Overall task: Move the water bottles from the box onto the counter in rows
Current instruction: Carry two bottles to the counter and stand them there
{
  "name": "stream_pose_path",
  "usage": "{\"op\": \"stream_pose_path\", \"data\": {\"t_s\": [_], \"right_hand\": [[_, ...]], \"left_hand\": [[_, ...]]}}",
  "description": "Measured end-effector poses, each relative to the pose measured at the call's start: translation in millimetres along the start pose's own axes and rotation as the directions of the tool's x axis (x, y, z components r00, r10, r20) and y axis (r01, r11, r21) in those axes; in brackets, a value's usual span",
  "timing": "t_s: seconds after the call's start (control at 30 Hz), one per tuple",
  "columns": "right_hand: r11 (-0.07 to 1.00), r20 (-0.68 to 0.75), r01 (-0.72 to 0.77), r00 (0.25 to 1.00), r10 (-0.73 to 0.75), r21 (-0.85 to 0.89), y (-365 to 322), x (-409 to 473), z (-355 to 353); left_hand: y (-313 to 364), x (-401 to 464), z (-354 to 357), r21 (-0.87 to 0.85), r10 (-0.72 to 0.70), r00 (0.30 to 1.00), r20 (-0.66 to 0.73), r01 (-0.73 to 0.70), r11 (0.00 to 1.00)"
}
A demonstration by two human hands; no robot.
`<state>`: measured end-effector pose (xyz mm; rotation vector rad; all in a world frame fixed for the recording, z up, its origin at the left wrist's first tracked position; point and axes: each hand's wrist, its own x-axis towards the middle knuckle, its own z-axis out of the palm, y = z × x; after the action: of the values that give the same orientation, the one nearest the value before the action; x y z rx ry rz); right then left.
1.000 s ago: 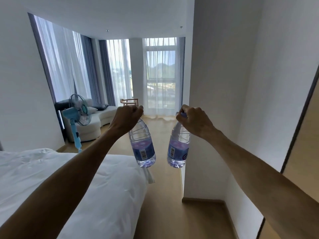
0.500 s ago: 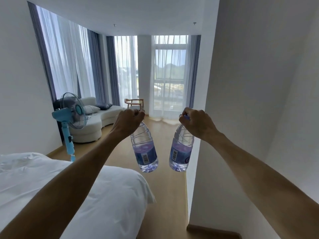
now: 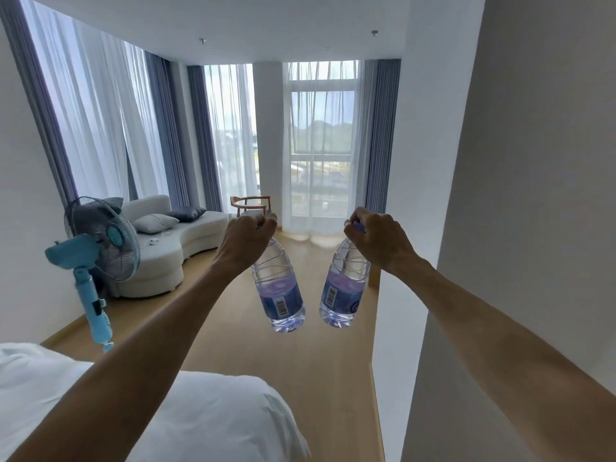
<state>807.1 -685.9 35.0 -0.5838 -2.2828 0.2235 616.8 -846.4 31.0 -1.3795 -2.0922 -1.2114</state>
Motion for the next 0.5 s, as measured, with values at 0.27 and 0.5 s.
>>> {"op": "stream_pose_path", "data": {"t_s": [0.27, 0.5], "right_hand": [[0.998, 0.049, 0.046, 0.998, -0.048, 0.044, 64, 113, 94], [0.994, 0.097, 0.084, 0.991, -0.090, 0.064, 121, 213, 159]], "left_hand": [[-80, 99, 75, 0.060, -0.055, 0.998, 0.022, 0.054, 0.997], [-130, 194, 130, 0.110, -0.087, 0.996, 0.030, 0.084, 0.990]]}}
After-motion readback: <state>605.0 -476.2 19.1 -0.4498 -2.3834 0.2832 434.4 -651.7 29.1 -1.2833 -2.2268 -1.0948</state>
